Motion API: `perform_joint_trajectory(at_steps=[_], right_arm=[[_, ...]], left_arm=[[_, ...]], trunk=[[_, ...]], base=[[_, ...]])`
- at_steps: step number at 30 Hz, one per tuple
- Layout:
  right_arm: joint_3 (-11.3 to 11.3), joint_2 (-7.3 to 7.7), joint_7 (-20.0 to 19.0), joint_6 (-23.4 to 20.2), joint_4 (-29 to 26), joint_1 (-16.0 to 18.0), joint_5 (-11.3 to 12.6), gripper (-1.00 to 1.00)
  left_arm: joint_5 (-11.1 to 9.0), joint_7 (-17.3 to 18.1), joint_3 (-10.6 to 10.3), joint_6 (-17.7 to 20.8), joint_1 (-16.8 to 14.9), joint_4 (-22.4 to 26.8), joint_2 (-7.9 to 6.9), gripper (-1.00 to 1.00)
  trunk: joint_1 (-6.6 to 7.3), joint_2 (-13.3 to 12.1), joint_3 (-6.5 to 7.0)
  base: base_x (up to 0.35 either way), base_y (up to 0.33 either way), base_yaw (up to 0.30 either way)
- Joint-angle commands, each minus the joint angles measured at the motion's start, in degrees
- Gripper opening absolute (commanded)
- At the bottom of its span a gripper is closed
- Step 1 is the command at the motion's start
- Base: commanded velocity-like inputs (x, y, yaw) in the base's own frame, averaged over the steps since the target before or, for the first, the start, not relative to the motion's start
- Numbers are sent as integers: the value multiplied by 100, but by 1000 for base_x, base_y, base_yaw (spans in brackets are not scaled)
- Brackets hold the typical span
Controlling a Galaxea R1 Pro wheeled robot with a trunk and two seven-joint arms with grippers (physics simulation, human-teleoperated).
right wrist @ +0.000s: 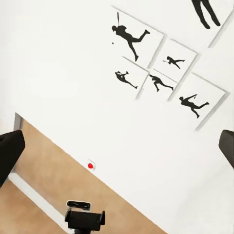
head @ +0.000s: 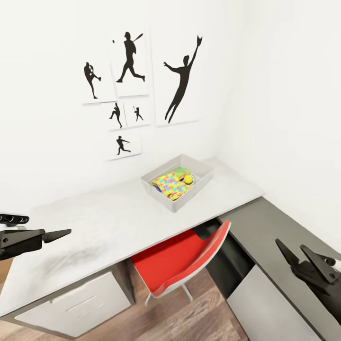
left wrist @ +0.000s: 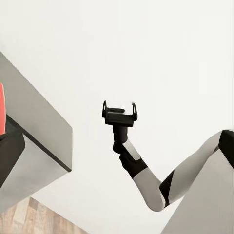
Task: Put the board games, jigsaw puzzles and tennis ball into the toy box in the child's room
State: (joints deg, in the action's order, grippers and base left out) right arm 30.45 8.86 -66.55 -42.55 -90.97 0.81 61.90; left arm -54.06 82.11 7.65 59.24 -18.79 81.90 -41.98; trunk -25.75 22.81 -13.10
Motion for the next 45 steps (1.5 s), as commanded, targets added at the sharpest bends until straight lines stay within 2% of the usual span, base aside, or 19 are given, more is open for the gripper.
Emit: perform_joint_trajectory(at_steps=[1, 33, 35, 40, 45], right_arm=[[-1, 1, -11, -31, 0, 5, 24, 100], [13, 11, -142, 77, 2, 5, -11, 100], [14, 12, -166, 103, 4, 6, -11, 100], [14, 11, -189, 128, 8, 1, -12, 100], [14, 10, -198, 132, 9, 3, -12, 100]], left_arm=[[-14, 10, 1, 60, -2, 0, -3, 100], [-16, 48, 117, 0, 24, -88, -14, 100], [-16, 49, 124, 0, 24, -83, -27, 100], [-17, 49, 124, 0, 27, -78, -171, 100], [-17, 50, 123, 0, 29, -79, -219, 100]], trunk=[[-3, 11, -3], [-3, 11, 254], [-3, 11, 270], [-3, 11, 311], [-3, 11, 351]], base=[[-63, 0, -168], [-49, 18, -188], [-1, 1, -200], [-36, 0, -200], [-204, 0, -200]])
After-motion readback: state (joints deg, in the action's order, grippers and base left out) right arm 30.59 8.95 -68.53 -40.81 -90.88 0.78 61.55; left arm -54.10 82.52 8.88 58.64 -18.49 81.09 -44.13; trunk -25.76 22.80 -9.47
